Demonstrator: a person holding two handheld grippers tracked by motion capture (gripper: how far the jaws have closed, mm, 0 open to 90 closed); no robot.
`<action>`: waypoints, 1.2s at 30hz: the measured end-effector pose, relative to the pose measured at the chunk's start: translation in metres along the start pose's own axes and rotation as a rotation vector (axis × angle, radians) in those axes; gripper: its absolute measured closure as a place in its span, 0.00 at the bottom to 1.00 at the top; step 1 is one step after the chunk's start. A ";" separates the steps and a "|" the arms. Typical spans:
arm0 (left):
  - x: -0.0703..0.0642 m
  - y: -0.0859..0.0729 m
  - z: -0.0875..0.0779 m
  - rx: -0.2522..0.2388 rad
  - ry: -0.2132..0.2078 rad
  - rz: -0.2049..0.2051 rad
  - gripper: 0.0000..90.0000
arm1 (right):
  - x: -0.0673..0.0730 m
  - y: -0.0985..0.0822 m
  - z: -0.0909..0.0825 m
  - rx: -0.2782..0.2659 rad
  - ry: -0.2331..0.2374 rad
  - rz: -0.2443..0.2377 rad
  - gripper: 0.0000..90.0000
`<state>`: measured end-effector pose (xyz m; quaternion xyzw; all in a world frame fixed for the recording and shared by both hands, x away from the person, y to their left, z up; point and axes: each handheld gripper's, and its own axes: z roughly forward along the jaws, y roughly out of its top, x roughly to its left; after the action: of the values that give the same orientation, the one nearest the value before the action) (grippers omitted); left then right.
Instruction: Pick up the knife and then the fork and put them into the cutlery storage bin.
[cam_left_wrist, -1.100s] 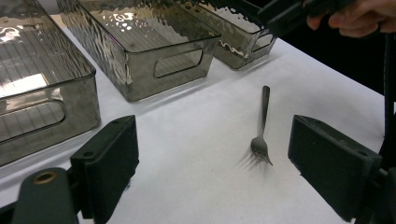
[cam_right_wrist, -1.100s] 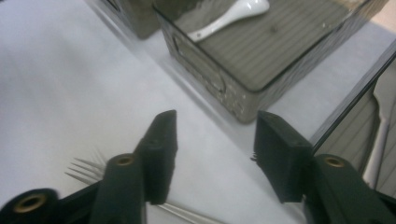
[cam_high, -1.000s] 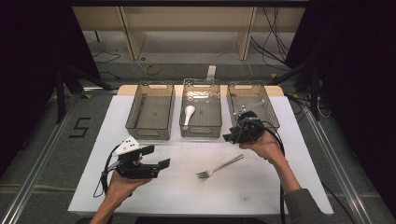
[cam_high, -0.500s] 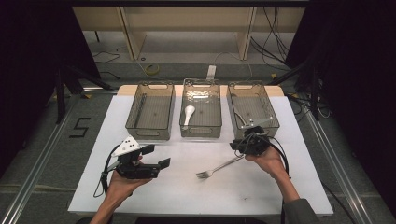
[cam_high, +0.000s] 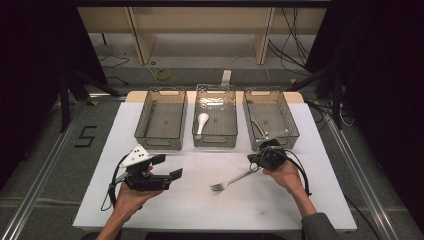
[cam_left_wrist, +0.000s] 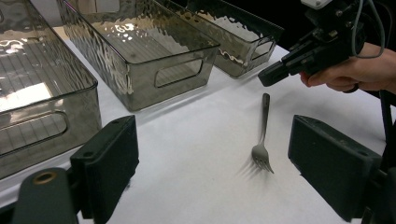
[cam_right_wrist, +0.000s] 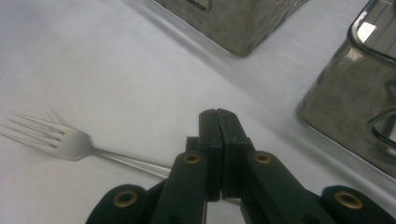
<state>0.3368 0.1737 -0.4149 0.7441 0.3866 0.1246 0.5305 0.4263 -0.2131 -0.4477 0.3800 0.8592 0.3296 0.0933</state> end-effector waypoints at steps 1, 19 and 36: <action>0.000 0.000 0.000 0.002 0.000 0.001 0.17 | 0.000 0.000 0.001 0.005 0.000 -0.001 1.00; -0.001 -0.001 -0.002 -0.002 0.000 0.001 0.17 | -0.001 -0.008 0.026 0.129 -0.033 -0.018 1.00; -0.004 -0.001 0.000 0.001 -0.004 0.015 0.17 | 0.017 -0.022 0.007 0.232 -0.025 -0.034 1.00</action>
<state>0.3340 0.1715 -0.4144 0.7475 0.3799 0.1268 0.5300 0.4047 -0.2083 -0.4659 0.3775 0.8968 0.2214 0.0648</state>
